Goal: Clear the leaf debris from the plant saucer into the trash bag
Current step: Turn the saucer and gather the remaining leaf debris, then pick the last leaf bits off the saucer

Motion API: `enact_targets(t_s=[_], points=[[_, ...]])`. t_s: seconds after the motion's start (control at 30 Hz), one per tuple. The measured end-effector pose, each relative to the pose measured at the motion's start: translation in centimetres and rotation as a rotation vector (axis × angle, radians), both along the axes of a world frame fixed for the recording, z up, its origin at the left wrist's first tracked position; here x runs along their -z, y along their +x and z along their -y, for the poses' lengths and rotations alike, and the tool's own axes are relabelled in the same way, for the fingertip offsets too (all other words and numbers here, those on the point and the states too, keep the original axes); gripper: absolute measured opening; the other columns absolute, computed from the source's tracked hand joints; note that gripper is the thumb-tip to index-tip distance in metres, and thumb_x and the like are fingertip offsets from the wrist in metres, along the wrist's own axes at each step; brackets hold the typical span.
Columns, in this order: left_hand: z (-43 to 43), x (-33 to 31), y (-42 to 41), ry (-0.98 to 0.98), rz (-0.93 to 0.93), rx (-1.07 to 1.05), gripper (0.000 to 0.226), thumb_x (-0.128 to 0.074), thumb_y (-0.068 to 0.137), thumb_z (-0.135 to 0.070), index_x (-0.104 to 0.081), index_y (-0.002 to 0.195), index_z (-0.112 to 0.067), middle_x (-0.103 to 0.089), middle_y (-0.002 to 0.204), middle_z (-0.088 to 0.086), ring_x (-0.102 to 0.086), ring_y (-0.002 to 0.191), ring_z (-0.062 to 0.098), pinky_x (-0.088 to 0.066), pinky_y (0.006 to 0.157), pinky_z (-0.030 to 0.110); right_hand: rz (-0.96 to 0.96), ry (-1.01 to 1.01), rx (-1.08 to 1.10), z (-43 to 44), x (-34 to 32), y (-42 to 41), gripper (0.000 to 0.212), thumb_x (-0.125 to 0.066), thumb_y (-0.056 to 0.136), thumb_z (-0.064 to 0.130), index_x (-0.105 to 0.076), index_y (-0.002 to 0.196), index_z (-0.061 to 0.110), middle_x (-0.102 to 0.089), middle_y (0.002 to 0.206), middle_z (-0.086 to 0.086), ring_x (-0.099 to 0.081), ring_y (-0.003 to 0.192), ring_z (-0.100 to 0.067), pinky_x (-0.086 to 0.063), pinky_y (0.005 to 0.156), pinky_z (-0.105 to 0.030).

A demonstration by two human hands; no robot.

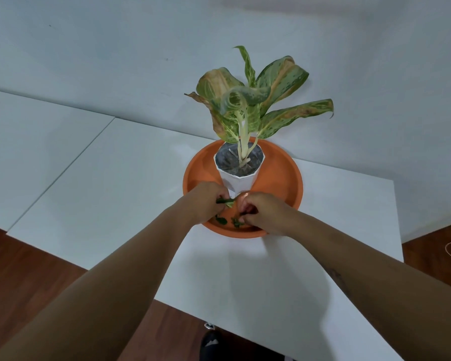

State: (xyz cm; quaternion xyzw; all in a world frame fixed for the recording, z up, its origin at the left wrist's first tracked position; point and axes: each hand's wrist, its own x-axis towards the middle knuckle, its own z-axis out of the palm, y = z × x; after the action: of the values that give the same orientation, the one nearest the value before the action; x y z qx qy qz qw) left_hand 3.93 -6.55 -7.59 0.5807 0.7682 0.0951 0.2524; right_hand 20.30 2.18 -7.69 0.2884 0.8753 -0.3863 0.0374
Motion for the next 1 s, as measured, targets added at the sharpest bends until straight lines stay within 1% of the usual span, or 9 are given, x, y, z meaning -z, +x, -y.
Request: enact_targets(t_s=[0.13, 0.23, 0.3, 0.37, 0.5, 0.57, 0.7, 0.83, 1.0], points=[[0.3, -0.7, -0.8, -0.105, 0.15, 0.008, 0.014, -0.074, 0.083, -0.027, -0.076, 0.096, -0.025, -0.071, 0.087, -0.006, -0.066, 0.081, 0.012, -0.053, 0.071, 0.025, -0.041, 0.003, -0.02, 0.2, -0.3, 0.4, 0.017, -0.074, 0.081, 0.019, -0.071, 0.096, 0.013, -0.061, 0.108, 0.002, -0.056, 0.097, -0.011, -0.045, 0.082, -0.022], [0.3, -1.1, -0.9, -0.168, 0.153, 0.051, 0.036, -0.084, 0.069, -0.039, -0.073, 0.101, -0.028, -0.07, 0.094, -0.008, -0.066, 0.089, 0.012, -0.057, 0.079, 0.027, 0.065, 0.109, 0.007, 0.1, -0.6, 0.4, 0.054, -0.077, 0.073, 0.042, -0.06, 0.122, 0.028, -0.047, 0.125, -0.001, -0.044, 0.115, -0.019, -0.043, 0.097, -0.033], [0.1, -1.1, -0.9, -0.177, 0.117, 0.073, 0.04, -0.085, 0.068, -0.038, -0.07, 0.103, -0.027, -0.068, 0.097, -0.008, -0.064, 0.092, 0.012, -0.056, 0.081, 0.028, 0.141, 0.167, -0.011, 0.1, -0.6, 0.1, 0.063, -0.076, 0.069, 0.049, -0.053, 0.127, 0.035, -0.042, 0.13, -0.001, -0.037, 0.121, -0.022, -0.04, 0.102, -0.038], [0.1, -0.9, -0.7, -0.154, 0.117, 0.058, 0.028, -0.084, 0.072, -0.03, -0.07, 0.096, -0.026, -0.065, 0.097, -0.007, -0.063, 0.092, 0.012, -0.055, 0.079, 0.026, 0.131, 0.158, -0.026, 0.3, -0.4, 0.0, 0.055, -0.077, 0.071, 0.043, -0.057, 0.122, 0.033, -0.044, 0.126, 0.0, -0.039, 0.117, -0.021, -0.041, 0.098, -0.033], [0.2, -0.7, -0.5, -0.089, 0.069, 0.081, 0.01, -0.075, 0.08, -0.015, -0.07, 0.084, -0.022, -0.062, 0.085, -0.005, -0.059, 0.079, 0.012, -0.042, 0.062, 0.015, 0.039, 0.175, -0.109, 0.7, -0.4, 0.0, 0.02, -0.069, 0.08, 0.01, -0.066, 0.1, 0.012, -0.058, 0.111, -0.002, -0.054, 0.098, -0.016, -0.037, 0.071, -0.01], [0.3, -0.5, -0.5, -0.057, 0.051, 0.091, 0.014, -0.073, 0.082, -0.013, -0.064, 0.078, -0.023, -0.059, 0.078, -0.005, -0.054, 0.071, 0.011, -0.035, 0.057, 0.014, 0.035, 0.166, -0.115, 0.7, -0.4, 0.3, 0.014, -0.064, 0.081, 0.003, -0.069, 0.094, 0.006, -0.063, 0.106, -0.004, -0.056, 0.093, -0.015, -0.04, 0.071, -0.009], [0.4, 0.0, -0.2, -0.006, 0.051, 0.075, 0.005, -0.071, 0.084, -0.013, -0.068, 0.082, -0.017, -0.058, 0.074, -0.006, -0.052, 0.065, 0.01, -0.034, 0.055, 0.012, 0.034, 0.169, -0.011, -0.1, -0.7, 0.6, 0.013, -0.063, 0.083, 0.003, -0.072, 0.091, 0.009, -0.069, 0.097, -0.003, -0.062, 0.089, -0.017, -0.045, 0.072, -0.022], [0.3, 0.2, -0.2, 0.028, 0.122, -0.007, 0.003, -0.072, 0.082, -0.01, -0.071, 0.083, -0.012, -0.06, 0.068, -0.004, -0.054, 0.063, 0.011, -0.037, 0.055, 0.014, -0.036, 0.09, 0.21, -1.1, -1.3, 0.9, 0.011, -0.063, 0.085, 0.006, -0.071, 0.086, 0.014, -0.067, 0.079, 0.004, -0.062, 0.07, -0.011, -0.042, 0.056, -0.01], [0.4, 0.5, -1.1, 0.076, 0.18, -0.036, 0.007, -0.074, 0.079, -0.008, -0.074, 0.086, -0.005, -0.072, 0.08, 0.011, -0.059, 0.067, 0.016, -0.054, 0.065, 0.035, 0.069, 0.091, 0.165, -1.3, -1.9, 1.4, 0.014, -0.064, 0.085, 0.006, -0.073, 0.091, 0.014, -0.06, 0.075, 0.013, -0.058, 0.071, -0.007, -0.04, 0.057, -0.007]])
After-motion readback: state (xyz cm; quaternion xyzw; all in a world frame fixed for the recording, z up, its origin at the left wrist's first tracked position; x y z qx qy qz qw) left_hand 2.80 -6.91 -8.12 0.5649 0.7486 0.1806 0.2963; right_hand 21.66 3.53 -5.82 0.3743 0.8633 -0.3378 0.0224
